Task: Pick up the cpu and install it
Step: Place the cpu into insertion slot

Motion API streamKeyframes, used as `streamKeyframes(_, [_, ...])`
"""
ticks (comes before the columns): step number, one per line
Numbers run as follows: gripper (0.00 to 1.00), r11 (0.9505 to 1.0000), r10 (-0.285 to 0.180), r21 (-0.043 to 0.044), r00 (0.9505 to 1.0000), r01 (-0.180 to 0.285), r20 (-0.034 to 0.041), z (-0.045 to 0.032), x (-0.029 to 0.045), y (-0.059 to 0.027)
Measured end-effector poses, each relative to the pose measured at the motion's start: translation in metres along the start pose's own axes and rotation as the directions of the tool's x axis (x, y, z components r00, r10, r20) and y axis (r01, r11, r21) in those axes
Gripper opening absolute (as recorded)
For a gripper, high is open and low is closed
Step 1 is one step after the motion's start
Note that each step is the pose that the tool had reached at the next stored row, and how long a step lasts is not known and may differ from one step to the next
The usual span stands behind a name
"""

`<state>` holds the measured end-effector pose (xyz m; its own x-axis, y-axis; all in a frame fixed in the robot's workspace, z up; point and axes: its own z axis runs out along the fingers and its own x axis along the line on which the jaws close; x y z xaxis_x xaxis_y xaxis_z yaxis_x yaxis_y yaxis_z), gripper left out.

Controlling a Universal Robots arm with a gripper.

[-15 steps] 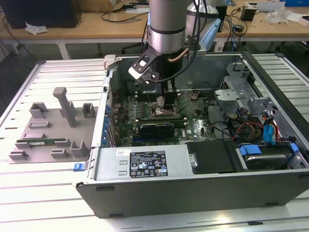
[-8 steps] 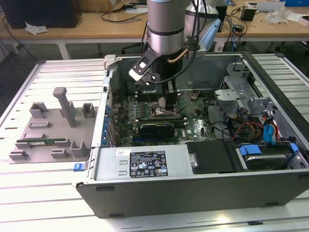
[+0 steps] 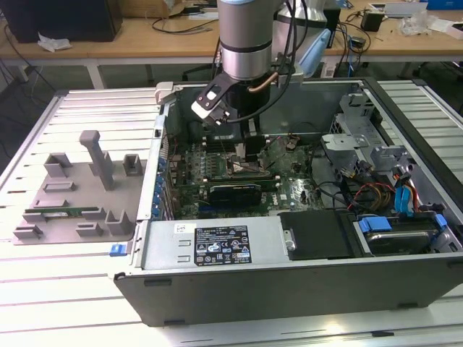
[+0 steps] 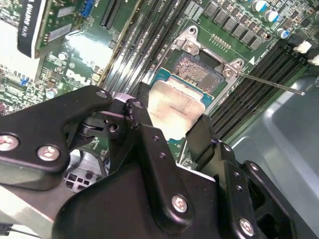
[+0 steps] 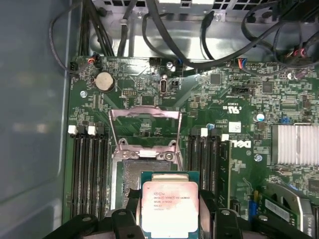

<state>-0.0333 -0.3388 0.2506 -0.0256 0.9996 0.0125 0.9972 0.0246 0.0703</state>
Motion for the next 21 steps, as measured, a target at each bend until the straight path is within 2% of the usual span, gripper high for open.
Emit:
streamKeyframes(7, [0.55, 1.0, 0.0, 0.0, 1.0, 0.0, -0.0007, 0.0117, 0.0034, -0.0008])
streamKeyframes(21, [0.55, 1.0, 0.0, 0.0001, 1.0, 0.0, -0.0012, 0.0233, 0.0104, -0.0046])
